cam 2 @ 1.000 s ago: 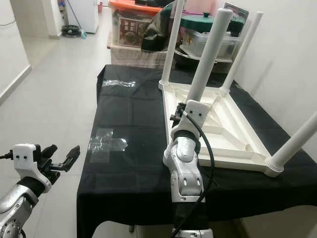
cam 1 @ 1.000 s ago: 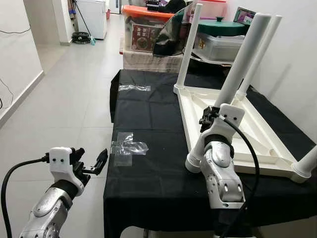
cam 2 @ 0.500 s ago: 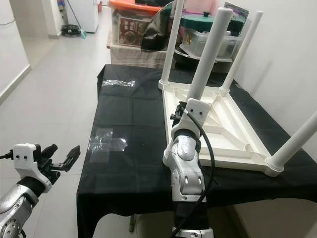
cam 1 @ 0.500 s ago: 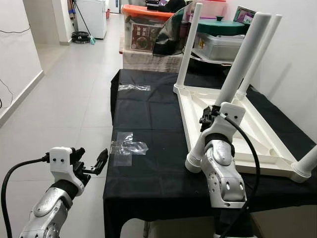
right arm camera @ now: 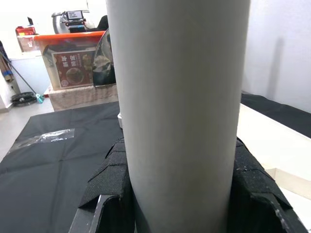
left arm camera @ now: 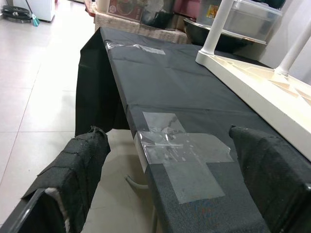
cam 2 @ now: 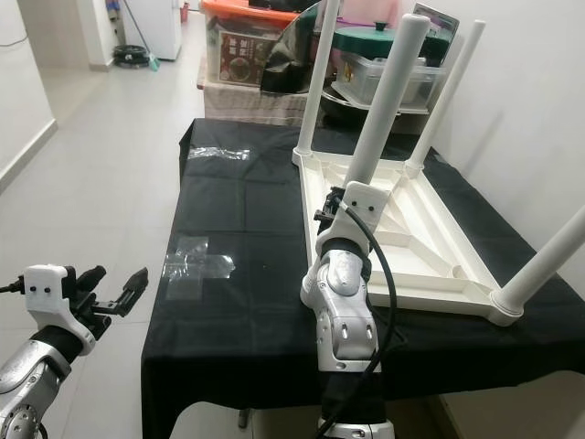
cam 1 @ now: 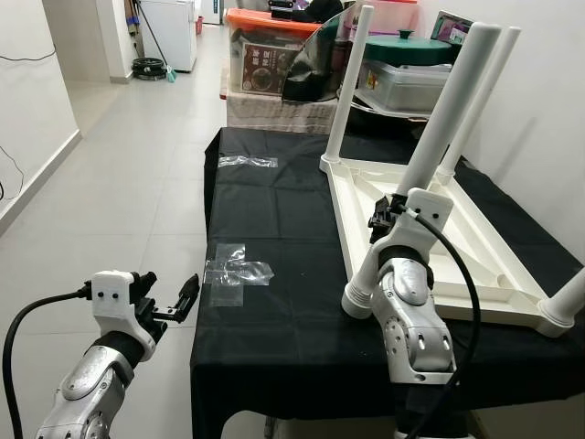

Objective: Building children table

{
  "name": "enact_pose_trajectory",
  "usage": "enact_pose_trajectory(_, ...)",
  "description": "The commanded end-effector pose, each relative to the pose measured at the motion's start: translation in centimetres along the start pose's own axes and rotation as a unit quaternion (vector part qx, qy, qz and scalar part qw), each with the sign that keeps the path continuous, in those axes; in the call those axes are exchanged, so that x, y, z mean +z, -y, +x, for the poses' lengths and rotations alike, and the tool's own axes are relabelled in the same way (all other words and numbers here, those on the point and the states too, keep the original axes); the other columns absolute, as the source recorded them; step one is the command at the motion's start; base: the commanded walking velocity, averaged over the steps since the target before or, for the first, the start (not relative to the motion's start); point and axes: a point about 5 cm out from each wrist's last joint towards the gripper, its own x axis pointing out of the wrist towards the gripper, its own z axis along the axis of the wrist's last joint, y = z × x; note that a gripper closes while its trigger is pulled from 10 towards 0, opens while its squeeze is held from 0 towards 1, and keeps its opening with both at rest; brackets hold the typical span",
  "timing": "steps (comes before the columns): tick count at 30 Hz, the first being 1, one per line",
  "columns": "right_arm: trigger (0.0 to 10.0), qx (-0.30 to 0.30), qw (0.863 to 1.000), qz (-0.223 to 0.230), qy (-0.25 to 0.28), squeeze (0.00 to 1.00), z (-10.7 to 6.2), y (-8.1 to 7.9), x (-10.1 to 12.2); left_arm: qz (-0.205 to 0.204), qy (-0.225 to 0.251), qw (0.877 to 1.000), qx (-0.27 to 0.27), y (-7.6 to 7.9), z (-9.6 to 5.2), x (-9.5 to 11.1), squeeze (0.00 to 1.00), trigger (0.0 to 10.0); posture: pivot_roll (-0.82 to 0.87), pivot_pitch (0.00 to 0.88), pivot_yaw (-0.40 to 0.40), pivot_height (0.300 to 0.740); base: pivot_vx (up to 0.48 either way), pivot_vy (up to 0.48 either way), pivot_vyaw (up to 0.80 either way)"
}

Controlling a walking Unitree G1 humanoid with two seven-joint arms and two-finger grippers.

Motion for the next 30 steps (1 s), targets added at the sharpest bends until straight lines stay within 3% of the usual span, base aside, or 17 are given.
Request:
enact_pose_trajectory(1, 10.0, -0.048, 0.997, 0.025, -0.057, 0.0, -0.1, 2.1, -2.1, -0.001, -0.001, 1.0, -0.005, 0.2, 0.1, -0.1, 0.0, 10.0, 0.06, 0.0, -0.079, 0.74, 0.0, 0.0, 0.0)
enact_pose_trajectory(7, 10.0, -0.047, 0.997, 0.032, -0.054, 0.0, -0.1, 1.9, -1.8, 0.0, 0.0, 1.0, -0.006, 0.2, 0.0, -0.1, 0.0, 10.0, 0.06, 0.0, -0.077, 0.74, 0.0, 0.0, 0.0)
enact_pose_trajectory(8, 10.0, -0.046, 0.997, 0.033, -0.054, 0.13, -0.1, 1.9, -1.8, 0.001, 0.0, 1.0, -0.005, 0.2, 0.0, -0.1, 0.0, 10.0, 0.06, 0.0, -0.077, 0.74, 0.0, 0.0, 0.0)
enact_pose_trajectory(9, 10.0, -0.046, 0.997, 0.033, -0.054, 0.13, -0.1, 1.9, -1.8, 0.001, 0.0, 1.0, -0.005, 0.2, 0.0, -0.1, 0.0, 10.0, 0.06, 0.0, -0.077, 0.74, 0.0, 0.0, 0.0)
enact_pose_trajectory(10, 10.0, -0.046, 0.997, 0.035, -0.051, 0.6, -0.1, 1.9, -1.7, 0.001, -0.001, 1.0, -0.005, 0.2, 0.0, -0.1, 0.0, 10.0, 0.06, 0.0, -0.076, 0.74, 0.0, 0.0, 0.0)
enact_pose_trajectory(11, 10.0, -0.045, 0.997, 0.038, -0.048, 0.78, -0.1, 1.9, -1.5, 0.0, -0.001, 1.0, -0.005, 0.1, 0.0, -0.1, 0.0, 10.0, 0.06, 0.0, -0.076, 0.74, 0.0, 0.0, 0.0)
enact_pose_trajectory(12, 10.0, -0.045, 0.997, 0.038, -0.048, 0.78, -0.1, 1.9, -1.5, 0.0, -0.001, 1.0, -0.005, 0.1, 0.0, -0.1, 0.0, 10.0, 0.06, 0.0, -0.076, 0.74, 0.0, 0.0, 0.0)
enact_pose_trajectory(14, 10.0, -0.043, 0.997, 0.045, -0.036, 1.0, -0.1, 1.9, -1.1, 0.001, -0.001, 1.0, -0.005, 0.1, 0.1, -0.1, 0.0, 10.0, 0.06, 0.0, -0.075, 0.74, 0.0, 0.0, 0.0)
enact_pose_trajectory(30, 10.0, -0.016, 0.998, 0.063, -0.005, 1.0, -0.3, 1.2, 0.3, 0.001, 0.0, 1.0, -0.006, 0.1, 0.2, 0.0, 0.0, 10.0, 0.06, 0.0, -0.071, 0.74, 0.0, 0.0, 0.0)
